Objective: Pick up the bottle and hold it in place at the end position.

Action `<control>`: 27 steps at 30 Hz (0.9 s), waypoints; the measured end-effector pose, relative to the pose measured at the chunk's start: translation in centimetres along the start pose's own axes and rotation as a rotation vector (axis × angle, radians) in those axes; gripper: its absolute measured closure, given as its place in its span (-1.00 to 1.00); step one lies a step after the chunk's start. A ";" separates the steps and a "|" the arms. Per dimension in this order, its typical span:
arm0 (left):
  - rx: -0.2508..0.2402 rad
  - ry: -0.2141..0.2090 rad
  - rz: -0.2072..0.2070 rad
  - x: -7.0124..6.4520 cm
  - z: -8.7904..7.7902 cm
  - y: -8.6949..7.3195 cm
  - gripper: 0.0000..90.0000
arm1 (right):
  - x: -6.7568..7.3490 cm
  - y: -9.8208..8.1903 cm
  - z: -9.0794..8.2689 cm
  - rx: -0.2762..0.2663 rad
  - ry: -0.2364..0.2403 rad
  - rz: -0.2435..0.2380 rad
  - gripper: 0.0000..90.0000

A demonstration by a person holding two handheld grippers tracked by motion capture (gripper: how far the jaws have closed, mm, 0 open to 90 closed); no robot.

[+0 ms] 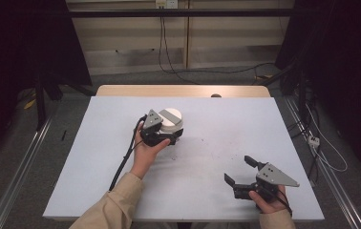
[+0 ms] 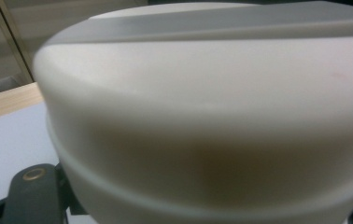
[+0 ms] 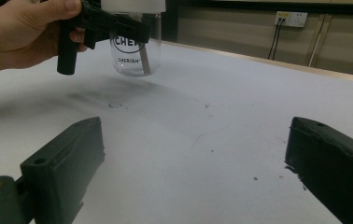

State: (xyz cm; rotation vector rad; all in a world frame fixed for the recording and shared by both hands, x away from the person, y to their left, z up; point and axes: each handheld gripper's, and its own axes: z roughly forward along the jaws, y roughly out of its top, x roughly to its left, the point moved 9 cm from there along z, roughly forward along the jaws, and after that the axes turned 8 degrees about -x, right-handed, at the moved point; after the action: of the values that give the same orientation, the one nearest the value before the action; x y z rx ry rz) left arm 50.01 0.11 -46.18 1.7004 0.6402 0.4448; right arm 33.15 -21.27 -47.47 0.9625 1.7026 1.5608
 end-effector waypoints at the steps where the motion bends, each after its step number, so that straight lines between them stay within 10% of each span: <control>1: 0.001 -0.002 0.001 0.0 0.1 0.0 -0.59 | 0.0 0.0 0.0 0.000 0.000 0.000 -0.91; 27: 0.009 -0.020 0.013 -0.7 1.7 -0.7 -0.59 | 0.0 0.0 0.0 0.000 0.000 -0.001 -0.91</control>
State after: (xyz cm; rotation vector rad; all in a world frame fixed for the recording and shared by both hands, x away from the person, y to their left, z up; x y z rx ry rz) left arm 50.39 -1.47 -47.20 1.7165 0.6181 0.4337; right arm 33.11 -21.30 -47.48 0.9622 1.7030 1.5602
